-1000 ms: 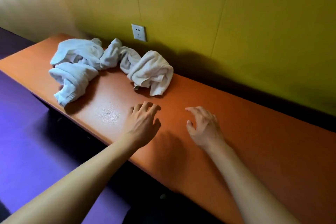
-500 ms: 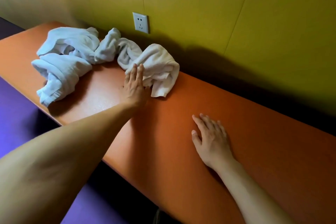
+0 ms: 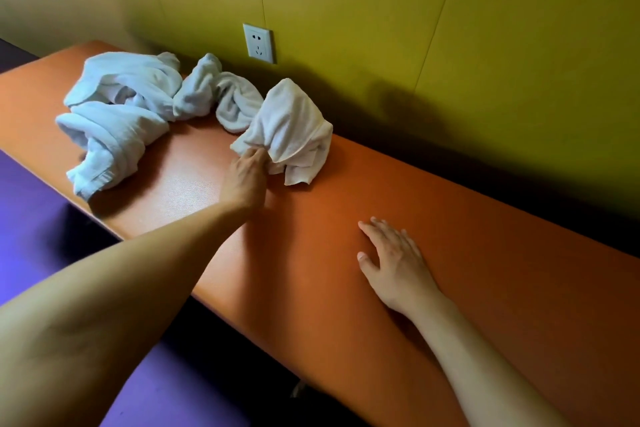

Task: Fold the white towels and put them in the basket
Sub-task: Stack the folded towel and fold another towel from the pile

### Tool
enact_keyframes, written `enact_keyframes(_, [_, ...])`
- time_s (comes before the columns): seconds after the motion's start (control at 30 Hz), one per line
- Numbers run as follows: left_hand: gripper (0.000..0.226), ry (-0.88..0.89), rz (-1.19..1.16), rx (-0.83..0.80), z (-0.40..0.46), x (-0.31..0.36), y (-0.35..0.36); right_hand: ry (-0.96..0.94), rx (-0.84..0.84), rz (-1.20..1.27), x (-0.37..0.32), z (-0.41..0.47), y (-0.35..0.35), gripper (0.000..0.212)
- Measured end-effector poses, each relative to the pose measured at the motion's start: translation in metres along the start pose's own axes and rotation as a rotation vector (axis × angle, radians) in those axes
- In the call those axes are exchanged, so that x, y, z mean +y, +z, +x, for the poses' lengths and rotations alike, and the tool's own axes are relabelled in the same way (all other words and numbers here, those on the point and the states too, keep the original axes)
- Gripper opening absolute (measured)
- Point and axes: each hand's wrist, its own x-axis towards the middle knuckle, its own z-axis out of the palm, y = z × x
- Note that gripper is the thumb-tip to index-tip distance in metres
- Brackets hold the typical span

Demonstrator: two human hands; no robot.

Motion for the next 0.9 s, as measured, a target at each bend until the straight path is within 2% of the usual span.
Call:
enact_keyframes(0.2, [0.023, 0.105, -0.13, -0.002, -0.075, 0.04, -0.006, 0.07, -0.018, 0.1, 0.002, -0.047, -0.02, 0.063])
enact_keyframes(0.33, [0.036, 0.315, -0.198, -0.086, -0.134, 0.07, -0.007, 0.103, 0.124, 0.138, 0.0, -0.081, -0.038, 0.059])
enact_keyframes(0.43, [0.021, 0.377, -0.259, -0.166, -0.177, 0.1, -0.007, 0.134, 0.225, 0.131, 0.002, -0.109, -0.051, 0.063])
enact_keyframes(0.53, [0.018, 0.377, -0.304, -0.201, -0.218, 0.129, -0.011, 0.17, 0.255, 0.055, 0.01, -0.14, -0.057, 0.059])
enact_keyframes(0.63, [0.01, 0.354, -0.352, -0.286, -0.246, 0.154, -0.021, 0.213, 0.303, -0.067, 0.02, -0.168, -0.06, 0.037])
enact_keyframes(0.73, [0.014, 0.325, -0.383, -0.326, -0.262, 0.173, -0.037, 0.213, 0.356, -0.073, 0.027, -0.185, -0.063, 0.013])
enact_keyframes(0.83, [0.013, 0.266, -0.422, -0.251, -0.264, 0.191, -0.056, 0.187, 0.429, -0.071, 0.025, -0.195, -0.069, 0.014])
enact_keyframes(0.9, [0.01, 0.265, -0.462, -0.219, -0.257, 0.209, -0.071, 0.153, 0.55, 0.006, 0.021, -0.2, -0.078, 0.014])
